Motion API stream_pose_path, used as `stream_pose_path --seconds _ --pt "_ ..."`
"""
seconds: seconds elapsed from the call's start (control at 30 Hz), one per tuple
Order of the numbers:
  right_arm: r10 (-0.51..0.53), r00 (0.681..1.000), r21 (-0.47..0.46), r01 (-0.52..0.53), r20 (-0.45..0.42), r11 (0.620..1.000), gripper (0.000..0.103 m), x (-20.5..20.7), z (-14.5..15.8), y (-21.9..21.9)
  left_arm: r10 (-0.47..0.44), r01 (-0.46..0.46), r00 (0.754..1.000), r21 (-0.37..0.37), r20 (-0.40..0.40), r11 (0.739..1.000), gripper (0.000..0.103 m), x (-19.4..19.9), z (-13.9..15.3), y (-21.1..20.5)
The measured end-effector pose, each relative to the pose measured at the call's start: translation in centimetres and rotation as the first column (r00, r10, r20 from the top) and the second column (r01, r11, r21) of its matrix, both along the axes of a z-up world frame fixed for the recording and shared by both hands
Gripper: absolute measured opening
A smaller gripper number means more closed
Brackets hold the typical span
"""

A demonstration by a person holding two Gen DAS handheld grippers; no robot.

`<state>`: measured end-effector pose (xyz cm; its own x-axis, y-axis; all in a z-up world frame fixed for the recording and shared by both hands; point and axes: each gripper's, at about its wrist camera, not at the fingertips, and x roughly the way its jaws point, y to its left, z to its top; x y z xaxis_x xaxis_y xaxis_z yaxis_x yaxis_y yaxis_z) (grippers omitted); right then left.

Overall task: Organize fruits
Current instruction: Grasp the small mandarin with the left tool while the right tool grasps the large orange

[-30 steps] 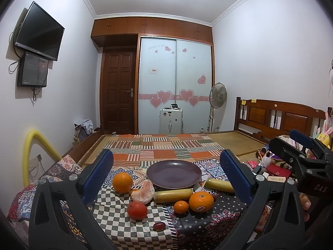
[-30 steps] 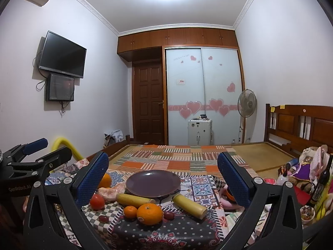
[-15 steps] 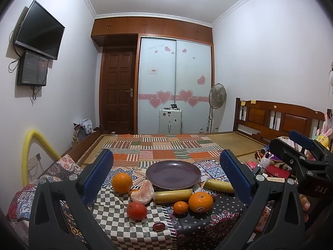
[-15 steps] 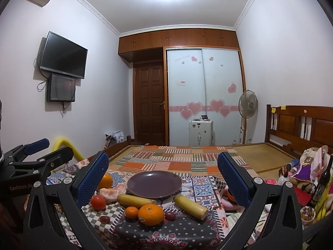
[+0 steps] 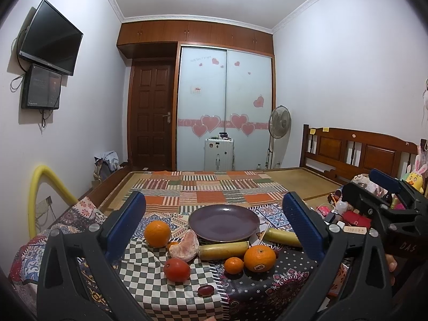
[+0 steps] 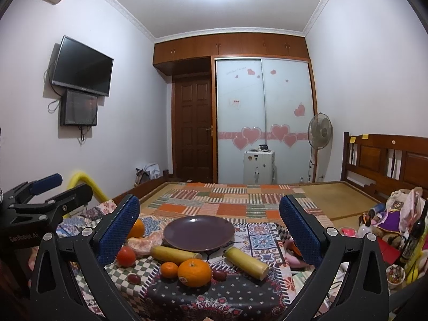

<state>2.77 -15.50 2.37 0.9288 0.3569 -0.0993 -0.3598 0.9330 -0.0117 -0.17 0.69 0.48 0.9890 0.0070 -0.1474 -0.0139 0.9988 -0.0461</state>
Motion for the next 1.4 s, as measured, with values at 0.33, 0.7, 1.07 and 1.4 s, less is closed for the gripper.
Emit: stream_pose_path --seconds 0.33,0.7,1.07,1.4 --pt "0.009 0.994 -0.03 -0.012 -0.109 0.999 0.089 2.8 -2.8 0.3 0.039 -0.038 0.992 0.006 -0.117 0.999 0.081 2.9 -2.5 2.4" --pt "0.064 0.939 -0.068 -0.093 -0.339 0.993 0.065 6.4 -7.4 0.8 0.005 -0.01 0.946 -0.013 -0.323 1.0 0.053 7.2 -7.3 4.3" --pt "0.126 0.879 -0.082 -0.184 -0.46 0.98 0.065 9.4 -10.7 2.8 -0.075 0.084 0.904 0.001 -0.42 0.996 0.053 9.8 -10.4 2.3" --pt "0.135 0.853 -0.097 -0.212 -0.504 0.972 0.065 10.7 -12.3 4.1 -0.121 0.126 0.873 -0.021 -0.472 0.992 0.053 11.4 -12.5 1.5"
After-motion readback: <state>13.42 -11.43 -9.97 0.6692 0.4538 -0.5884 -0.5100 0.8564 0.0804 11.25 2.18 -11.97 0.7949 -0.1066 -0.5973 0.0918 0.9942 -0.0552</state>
